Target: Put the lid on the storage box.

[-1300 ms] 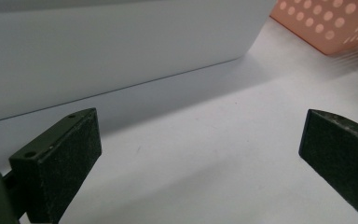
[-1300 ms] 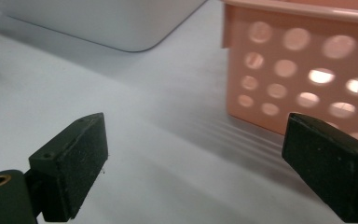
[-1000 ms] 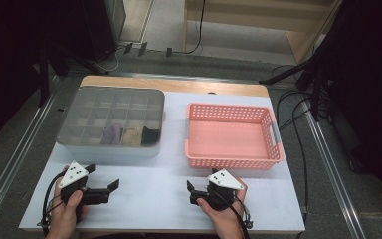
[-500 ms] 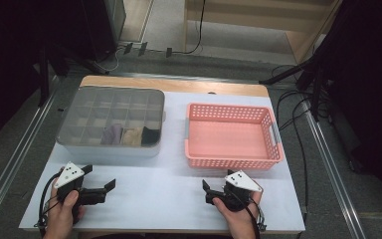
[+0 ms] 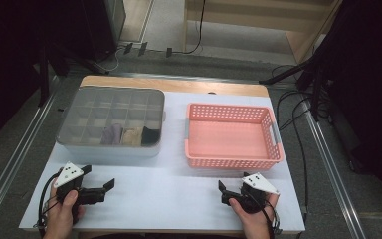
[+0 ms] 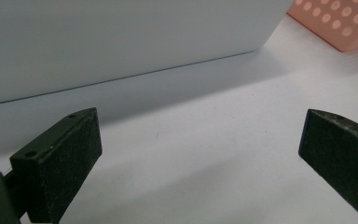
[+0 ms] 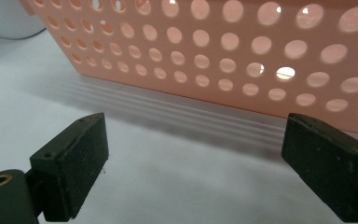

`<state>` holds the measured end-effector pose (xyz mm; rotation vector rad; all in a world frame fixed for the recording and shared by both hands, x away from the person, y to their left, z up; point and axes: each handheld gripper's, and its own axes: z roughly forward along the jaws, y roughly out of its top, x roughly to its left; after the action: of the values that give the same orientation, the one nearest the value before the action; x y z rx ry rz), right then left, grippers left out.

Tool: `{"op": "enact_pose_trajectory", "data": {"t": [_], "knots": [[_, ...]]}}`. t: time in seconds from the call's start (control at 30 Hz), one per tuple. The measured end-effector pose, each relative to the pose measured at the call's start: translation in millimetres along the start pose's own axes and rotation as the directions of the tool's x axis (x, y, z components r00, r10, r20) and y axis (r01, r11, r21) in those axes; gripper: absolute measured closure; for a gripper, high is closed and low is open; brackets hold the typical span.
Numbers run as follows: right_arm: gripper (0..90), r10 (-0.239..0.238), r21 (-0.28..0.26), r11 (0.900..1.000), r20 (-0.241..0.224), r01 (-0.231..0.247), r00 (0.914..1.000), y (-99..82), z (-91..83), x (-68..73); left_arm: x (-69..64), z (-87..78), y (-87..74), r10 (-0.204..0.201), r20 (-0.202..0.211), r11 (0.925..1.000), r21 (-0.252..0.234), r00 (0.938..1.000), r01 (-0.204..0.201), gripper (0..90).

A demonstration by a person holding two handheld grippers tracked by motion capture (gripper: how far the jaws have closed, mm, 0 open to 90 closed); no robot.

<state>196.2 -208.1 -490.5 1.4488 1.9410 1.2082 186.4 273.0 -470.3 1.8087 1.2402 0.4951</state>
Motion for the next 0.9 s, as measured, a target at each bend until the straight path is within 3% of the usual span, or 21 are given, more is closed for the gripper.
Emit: {"op": "enact_pose_trajectory", "data": {"t": [0.17,0.3,0.4,0.53,0.67,0.9], "knots": [[8.1,-0.022,-0.031,0.9993,0.04,0.023,0.9989,-2.2,-2.6,4.3,-3.5,1.1,-1.0,0.032,-0.02,0.9994,0.011,0.9993,-0.032,0.0],[7.6,-0.011,-0.035,0.9993,0.03,0.012,0.9995,-2.0,-3.8,0.4,-0.7,0.2,-1.0,0.004,-0.013,1.0,0.004,0.9999,-0.004,0.0],[7.7,-0.077,-0.019,0.9967,0.1,0.079,0.992,-3.7,-7.9,-4.6,-0.6,0.4,-1.1,0.003,-0.015,1.0,0.005,0.9999,-0.003,0.0],[8.7,-0.028,-0.036,0.9989,0.083,0.031,0.9961,-5.4,-11.6,-14.1,-1.1,1.6,-0.7,0.01,-0.016,0.9998,0.018,0.9998,-0.01,0.2],[10.0,-0.065,-0.015,0.9977,0.105,0.067,0.9924,-5.6,-9.5,-9.2,-1.0,2.4,-0.5,0.011,-0.02,0.9997,0.024,0.9997,-0.01,0.4],[8.2,-0.045,-0.016,0.9988,0.096,0.047,0.9943,-5.3,-9.1,-12.1,-2.4,3.9,0.0,0.015,-0.041,0.9993,0.036,0.999,-0.014,3.2]]}}
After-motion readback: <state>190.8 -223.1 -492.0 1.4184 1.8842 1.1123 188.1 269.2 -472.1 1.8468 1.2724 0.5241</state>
